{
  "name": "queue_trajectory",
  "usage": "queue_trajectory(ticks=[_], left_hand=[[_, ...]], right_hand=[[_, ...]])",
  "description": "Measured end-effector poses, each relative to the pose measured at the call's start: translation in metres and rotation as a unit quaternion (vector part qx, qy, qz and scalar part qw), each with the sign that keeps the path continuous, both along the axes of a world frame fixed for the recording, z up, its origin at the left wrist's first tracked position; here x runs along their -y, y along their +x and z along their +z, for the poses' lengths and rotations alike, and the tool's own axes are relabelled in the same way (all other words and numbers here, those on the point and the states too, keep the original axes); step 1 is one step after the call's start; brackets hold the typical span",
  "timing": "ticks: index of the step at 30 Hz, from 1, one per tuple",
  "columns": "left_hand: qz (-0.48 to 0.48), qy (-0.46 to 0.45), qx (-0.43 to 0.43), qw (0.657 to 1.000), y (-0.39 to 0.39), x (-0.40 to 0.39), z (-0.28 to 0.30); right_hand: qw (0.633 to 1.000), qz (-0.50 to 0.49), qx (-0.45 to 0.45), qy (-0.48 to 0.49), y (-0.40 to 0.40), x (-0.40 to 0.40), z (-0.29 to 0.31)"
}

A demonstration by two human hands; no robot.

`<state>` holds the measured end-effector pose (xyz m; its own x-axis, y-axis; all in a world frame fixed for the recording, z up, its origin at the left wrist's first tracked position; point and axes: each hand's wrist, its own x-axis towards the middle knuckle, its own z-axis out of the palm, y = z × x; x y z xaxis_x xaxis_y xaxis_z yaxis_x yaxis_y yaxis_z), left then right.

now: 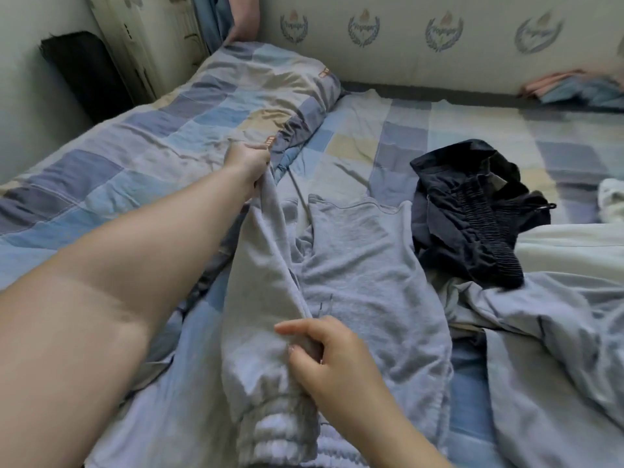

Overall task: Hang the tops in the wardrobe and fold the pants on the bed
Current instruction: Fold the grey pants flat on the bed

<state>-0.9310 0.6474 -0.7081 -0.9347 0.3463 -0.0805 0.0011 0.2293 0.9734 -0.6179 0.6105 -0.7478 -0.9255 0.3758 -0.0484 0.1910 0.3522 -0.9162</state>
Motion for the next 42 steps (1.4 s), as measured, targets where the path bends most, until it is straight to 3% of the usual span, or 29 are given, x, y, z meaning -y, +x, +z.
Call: queue_trajectory(ticks=[4, 8, 11, 15, 18, 20, 24, 31, 35, 39, 42], left_hand=[[-0.053, 0.003, -0.020, 0.998, 0.049, -0.077, -0.004], [-0.154, -0.031, -0.068, 0.985, 0.107, -0.147, -0.017], [-0.240, -0.106, -0.034, 0.964, 0.141, -0.175, -0.049], [-0.301, -0.141, 0.033, 0.942, 0.162, -0.183, -0.093], [-0.274, -0.105, 0.013, 0.956, 0.154, -0.157, -0.109], [-0.265, -0.140, -0.023, 0.954, 0.147, -0.122, -0.120], [-0.235, -0.227, -0.062, 0.943, 0.149, -0.045, -0.139], [-0.194, -0.237, -0.124, 0.944, 0.229, 0.070, -0.138], [-0.161, -0.215, -0.096, 0.958, 0.284, 0.130, -0.144], [-0.263, -0.219, -0.121, 0.932, 0.318, 0.159, -0.151], [-0.220, -0.250, -0.139, 0.933, 0.322, 0.162, -0.154]], right_hand=[[0.998, -0.062, 0.019, -0.014, 0.047, -0.052, -0.006], [0.986, -0.134, 0.099, -0.030, 0.099, -0.103, -0.032], [0.967, -0.162, 0.182, -0.069, 0.125, -0.119, -0.063], [0.945, -0.207, 0.190, -0.166, 0.139, -0.119, -0.097], [0.936, -0.229, 0.158, -0.217, 0.143, -0.115, -0.110], [0.940, -0.223, 0.150, -0.212, 0.143, -0.112, -0.113], [0.961, -0.186, 0.167, -0.121, 0.139, -0.104, -0.104], [0.978, -0.094, 0.184, 0.014, 0.157, -0.072, -0.088], [0.975, -0.136, 0.157, 0.084, 0.165, -0.062, -0.084], [0.972, -0.176, 0.095, 0.127, 0.170, -0.048, -0.082], [0.971, -0.157, 0.134, 0.117, 0.173, -0.042, -0.090]])
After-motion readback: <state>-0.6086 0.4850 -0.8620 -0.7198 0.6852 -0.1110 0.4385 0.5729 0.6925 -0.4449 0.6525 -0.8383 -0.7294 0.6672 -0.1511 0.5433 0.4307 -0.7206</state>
